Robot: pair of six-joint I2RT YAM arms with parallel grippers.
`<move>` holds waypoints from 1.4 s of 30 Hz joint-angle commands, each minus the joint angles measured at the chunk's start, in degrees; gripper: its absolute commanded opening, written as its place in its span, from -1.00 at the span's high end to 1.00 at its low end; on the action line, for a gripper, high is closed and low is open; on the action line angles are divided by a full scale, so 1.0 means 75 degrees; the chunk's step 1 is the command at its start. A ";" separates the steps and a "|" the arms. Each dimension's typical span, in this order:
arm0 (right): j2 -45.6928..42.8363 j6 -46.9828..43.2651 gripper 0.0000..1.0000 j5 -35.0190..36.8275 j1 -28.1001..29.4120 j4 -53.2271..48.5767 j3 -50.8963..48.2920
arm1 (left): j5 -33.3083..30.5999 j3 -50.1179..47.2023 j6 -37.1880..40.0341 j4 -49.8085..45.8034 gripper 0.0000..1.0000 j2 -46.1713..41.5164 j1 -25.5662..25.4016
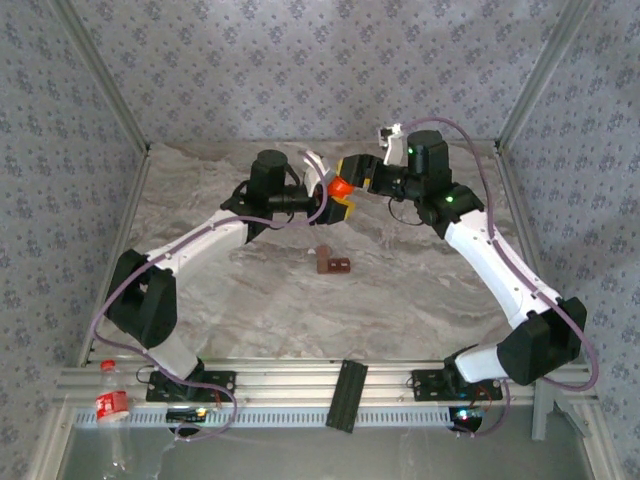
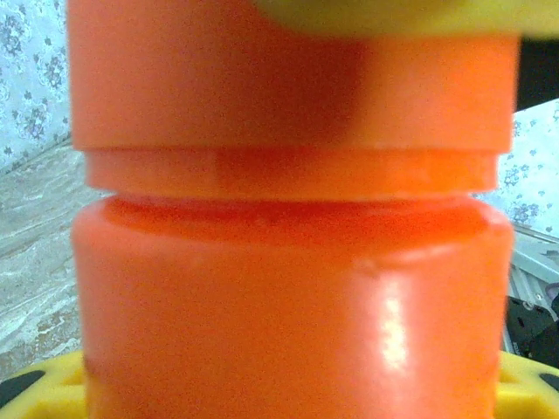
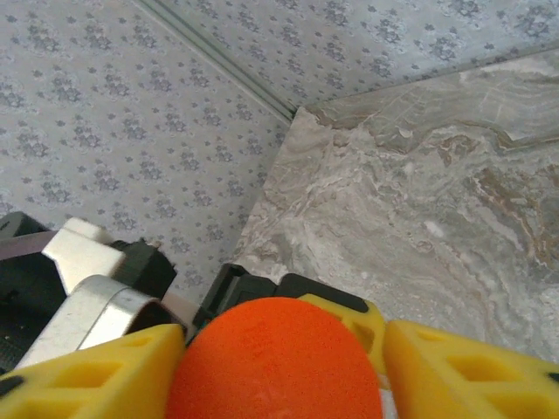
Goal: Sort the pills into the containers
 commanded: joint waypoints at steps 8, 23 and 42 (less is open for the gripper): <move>0.0171 -0.2124 0.12 -0.1486 -0.0281 -0.0084 -0.0087 | 0.0174 0.0321 0.0057 0.0450 1.00 -0.0099 -0.0039; 0.1246 -0.3336 -0.24 -0.4608 -0.1569 0.0241 0.0305 | 0.0209 0.0185 0.0092 0.0321 1.00 -0.0351 -0.0039; -0.1264 -0.0178 -0.82 0.0571 -0.0587 0.0474 -0.0982 | 0.0080 0.0336 0.0134 0.0406 1.00 -0.0142 -0.0043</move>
